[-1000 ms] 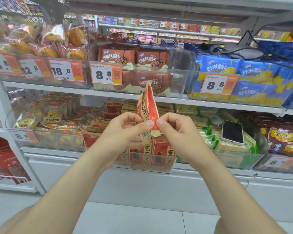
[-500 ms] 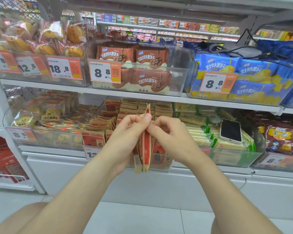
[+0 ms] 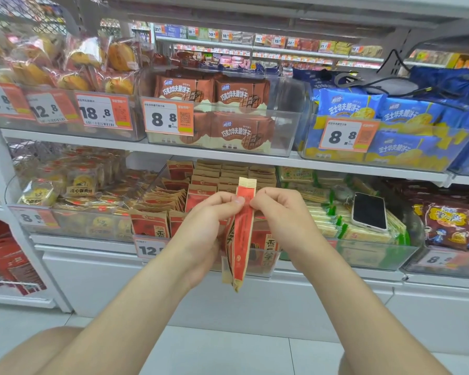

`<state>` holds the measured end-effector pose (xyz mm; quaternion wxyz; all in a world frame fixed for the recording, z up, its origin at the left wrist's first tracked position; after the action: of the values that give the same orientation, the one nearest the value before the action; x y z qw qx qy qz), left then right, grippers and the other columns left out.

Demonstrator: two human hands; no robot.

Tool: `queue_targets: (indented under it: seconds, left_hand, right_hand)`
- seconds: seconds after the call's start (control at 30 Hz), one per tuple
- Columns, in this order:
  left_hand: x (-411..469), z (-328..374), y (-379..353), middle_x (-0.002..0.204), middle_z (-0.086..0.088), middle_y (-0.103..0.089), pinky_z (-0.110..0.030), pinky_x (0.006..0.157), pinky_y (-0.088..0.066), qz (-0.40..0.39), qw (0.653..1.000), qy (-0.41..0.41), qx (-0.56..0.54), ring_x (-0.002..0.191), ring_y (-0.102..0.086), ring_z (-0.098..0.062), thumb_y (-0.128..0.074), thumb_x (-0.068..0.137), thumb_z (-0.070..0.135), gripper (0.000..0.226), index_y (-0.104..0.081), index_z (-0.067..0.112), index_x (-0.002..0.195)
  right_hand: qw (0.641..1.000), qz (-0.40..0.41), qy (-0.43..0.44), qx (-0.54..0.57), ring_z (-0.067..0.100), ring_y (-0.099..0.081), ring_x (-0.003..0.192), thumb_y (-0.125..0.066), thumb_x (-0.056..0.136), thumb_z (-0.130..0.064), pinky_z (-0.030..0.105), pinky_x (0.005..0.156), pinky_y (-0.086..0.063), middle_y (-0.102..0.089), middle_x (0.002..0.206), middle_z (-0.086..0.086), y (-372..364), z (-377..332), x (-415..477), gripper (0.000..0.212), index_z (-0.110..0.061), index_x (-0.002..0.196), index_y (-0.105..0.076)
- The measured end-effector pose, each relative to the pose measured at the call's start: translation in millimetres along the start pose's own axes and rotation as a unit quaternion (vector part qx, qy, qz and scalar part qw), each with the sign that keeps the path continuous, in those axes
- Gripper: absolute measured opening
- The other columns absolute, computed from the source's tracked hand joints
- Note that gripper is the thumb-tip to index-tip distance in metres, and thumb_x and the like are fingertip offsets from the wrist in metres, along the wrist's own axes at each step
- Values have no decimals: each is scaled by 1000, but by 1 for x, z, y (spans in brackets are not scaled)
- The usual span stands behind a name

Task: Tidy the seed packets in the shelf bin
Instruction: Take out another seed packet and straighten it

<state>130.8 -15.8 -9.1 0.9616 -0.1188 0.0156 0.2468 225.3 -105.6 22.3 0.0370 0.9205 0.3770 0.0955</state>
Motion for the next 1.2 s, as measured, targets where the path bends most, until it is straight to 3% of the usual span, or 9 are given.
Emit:
queue_targets:
  seconds: [0.1,0.2,0.3,0.4,0.5,0.67,0.87,1.0,1.2]
  left_hand:
    - [0,3,3,76,2,-66,-33,62,-44,-2,1000,-1,-13,67,-60,-15,-61,105,25,17,-59,20,88]
    - [3,7,6,80,0,-62,-40,70,-39,-12,1000,-6,-17,72,-53,-19,-59,101,19,28,-51,21,75]
    - [-2,7,1,77,-1,-57,-42,72,-39,-42,999,-4,-24,72,-50,-19,-50,103,19,27,-53,21,77]
    - [-11,10,-12,108,-19,-76,-51,95,-56,-84,996,5,-29,98,-69,-26,-41,108,24,34,-66,5,119]
    - [-2,13,-3,100,-12,-70,-22,79,-59,-81,995,-40,50,97,-68,-22,-38,114,9,33,-61,4,92]
    - [-5,5,-6,91,-20,-74,-51,85,-63,-59,993,-45,90,88,-74,-32,-49,109,4,11,-54,4,100]
    - [-9,19,22,102,-22,-79,-51,71,-65,83,994,-51,50,88,-80,-37,-59,110,27,17,-55,12,102]
    - [-12,16,21,101,-18,-81,-45,68,-66,74,997,-32,17,89,-81,-36,-58,111,26,16,-54,12,104]
    - [-10,14,21,99,-16,-81,-43,69,-66,75,996,-22,-30,82,-80,-29,-57,111,24,13,-57,13,104]
  right_hand:
    - [1000,-7,15,1,13,-72,77,-61,101,-4,21,69,-58,-74,82,9,-1,-9,-3,26,-7,77,-71]
    - [999,-12,33,36,21,-78,91,-66,102,-7,39,84,-65,-79,94,14,1,-12,-2,14,-16,111,-71]
    - [996,-65,40,41,27,-77,103,-72,101,-13,48,91,-65,-78,102,16,-4,-10,-3,49,-33,144,-59]
    - [996,-60,56,-24,29,-76,101,-81,91,-35,52,87,-66,-78,104,19,-5,-11,-2,37,-28,127,-72]
    - [997,15,67,-47,23,-57,68,-90,69,-52,43,66,-57,-64,74,12,8,-12,-1,44,-22,100,-79]
    - [988,105,92,-59,15,-36,62,-95,67,-53,30,60,-32,-42,61,-6,30,-13,1,39,-22,88,-83]
    - [976,162,51,-134,12,-59,56,-80,94,-42,37,65,-55,-60,56,-10,49,-5,6,17,-25,94,-81]
    - [990,110,-32,-86,26,-79,89,-65,106,-38,45,79,-63,-82,85,-2,40,10,6,29,-20,90,-81]
    - [992,116,11,-56,23,-75,78,-61,109,-31,48,82,-61,-81,84,4,36,0,4,33,-13,85,-75]
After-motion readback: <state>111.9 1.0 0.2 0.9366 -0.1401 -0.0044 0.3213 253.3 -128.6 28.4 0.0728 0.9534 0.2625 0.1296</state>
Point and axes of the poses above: each hand's wrist, its own x-axis towards the middle knuckle, its own y-axis out of the back of the hand, z = x × y, the point moved 10 cm from there along x, towards the middle knuckle
